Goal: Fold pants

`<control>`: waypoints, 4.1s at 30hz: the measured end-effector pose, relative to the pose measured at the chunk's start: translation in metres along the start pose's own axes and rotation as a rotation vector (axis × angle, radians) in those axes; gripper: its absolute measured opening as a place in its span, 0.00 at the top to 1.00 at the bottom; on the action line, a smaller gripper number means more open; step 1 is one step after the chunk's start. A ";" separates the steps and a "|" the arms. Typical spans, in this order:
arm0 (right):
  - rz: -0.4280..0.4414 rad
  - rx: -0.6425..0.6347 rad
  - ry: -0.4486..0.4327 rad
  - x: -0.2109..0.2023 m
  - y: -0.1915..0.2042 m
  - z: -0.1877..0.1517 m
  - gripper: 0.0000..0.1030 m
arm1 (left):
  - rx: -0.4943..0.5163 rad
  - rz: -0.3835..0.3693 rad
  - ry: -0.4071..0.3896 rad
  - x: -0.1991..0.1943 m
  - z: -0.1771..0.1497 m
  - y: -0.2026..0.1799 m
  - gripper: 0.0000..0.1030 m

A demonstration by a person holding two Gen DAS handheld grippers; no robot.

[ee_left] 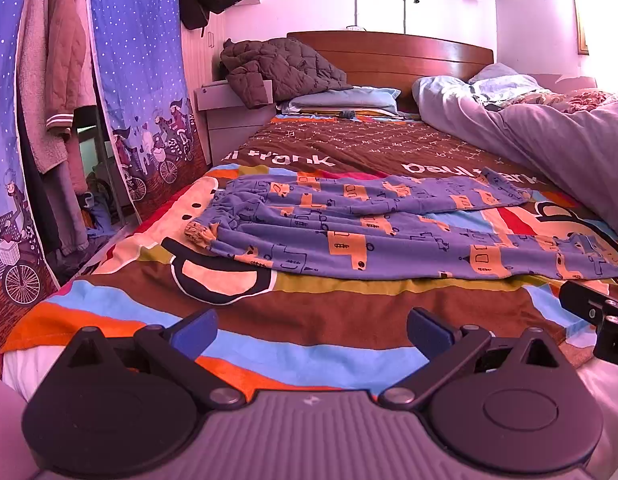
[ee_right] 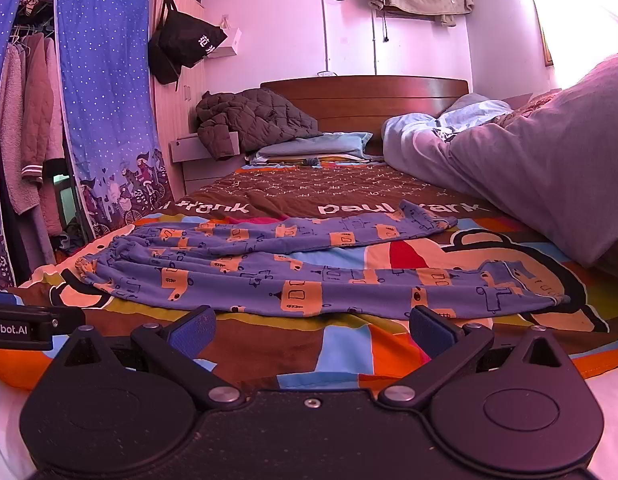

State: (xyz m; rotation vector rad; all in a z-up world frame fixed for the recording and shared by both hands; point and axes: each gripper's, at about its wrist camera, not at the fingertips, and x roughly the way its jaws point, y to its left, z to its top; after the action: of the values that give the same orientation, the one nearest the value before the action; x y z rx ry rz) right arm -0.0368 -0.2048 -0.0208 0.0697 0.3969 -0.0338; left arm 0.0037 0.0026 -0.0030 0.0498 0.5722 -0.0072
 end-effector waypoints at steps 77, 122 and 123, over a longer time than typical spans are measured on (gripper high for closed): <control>0.017 0.034 0.008 0.002 -0.010 -0.002 0.01 | -0.064 -0.010 0.042 0.006 -0.002 0.010 0.00; 0.582 -0.485 0.690 0.535 0.022 0.169 0.36 | 0.358 -0.244 0.404 0.412 0.202 0.091 0.81; 0.567 -0.463 0.669 0.532 0.019 0.164 0.39 | 0.371 -0.239 0.403 0.411 0.202 0.089 0.84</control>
State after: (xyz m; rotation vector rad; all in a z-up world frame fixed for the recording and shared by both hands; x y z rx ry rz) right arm 0.5179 -0.2081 -0.0748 -0.2742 1.0305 0.6550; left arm 0.4604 0.0844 -0.0524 0.3490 0.9717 -0.3428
